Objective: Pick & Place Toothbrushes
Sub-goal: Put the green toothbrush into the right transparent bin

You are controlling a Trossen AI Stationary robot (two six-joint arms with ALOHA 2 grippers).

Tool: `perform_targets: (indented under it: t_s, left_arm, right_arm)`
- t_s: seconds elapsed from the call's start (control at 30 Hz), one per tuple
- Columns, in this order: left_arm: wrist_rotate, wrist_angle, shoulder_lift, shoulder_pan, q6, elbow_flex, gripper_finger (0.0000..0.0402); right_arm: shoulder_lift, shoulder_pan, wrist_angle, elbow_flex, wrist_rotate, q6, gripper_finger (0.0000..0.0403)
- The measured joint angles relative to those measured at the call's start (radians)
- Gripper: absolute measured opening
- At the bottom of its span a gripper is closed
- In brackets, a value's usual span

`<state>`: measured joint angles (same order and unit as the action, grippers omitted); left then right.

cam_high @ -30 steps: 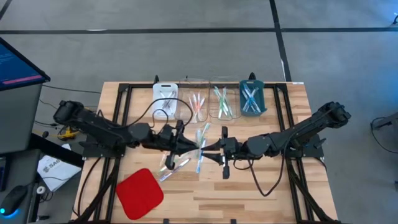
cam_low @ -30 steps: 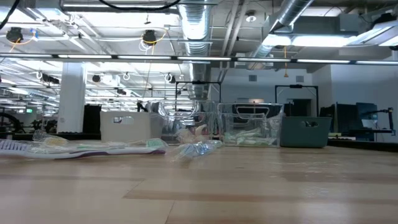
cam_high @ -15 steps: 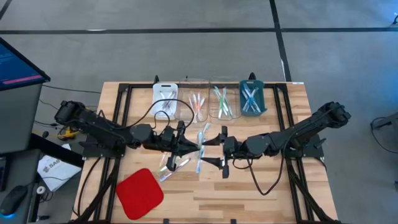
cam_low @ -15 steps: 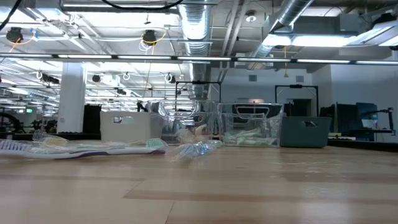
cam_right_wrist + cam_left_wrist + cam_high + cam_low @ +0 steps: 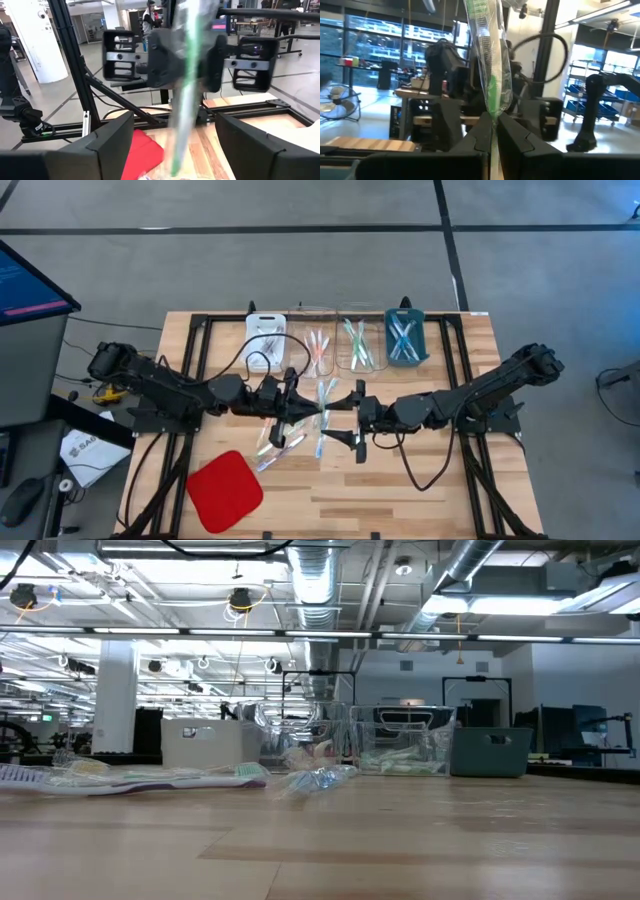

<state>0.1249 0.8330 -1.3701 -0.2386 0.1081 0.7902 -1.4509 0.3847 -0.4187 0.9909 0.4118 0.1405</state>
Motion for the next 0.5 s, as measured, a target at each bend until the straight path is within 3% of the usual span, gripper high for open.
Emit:
perform_targets:
  t_s: [0.5]
  left_arm:
    - [-0.037,0.059,0.0,0.021,0.001,0.0,0.0005]
  right_arm:
    - [0.0,-0.015,0.0,0.0,0.0,0.037,0.0274]
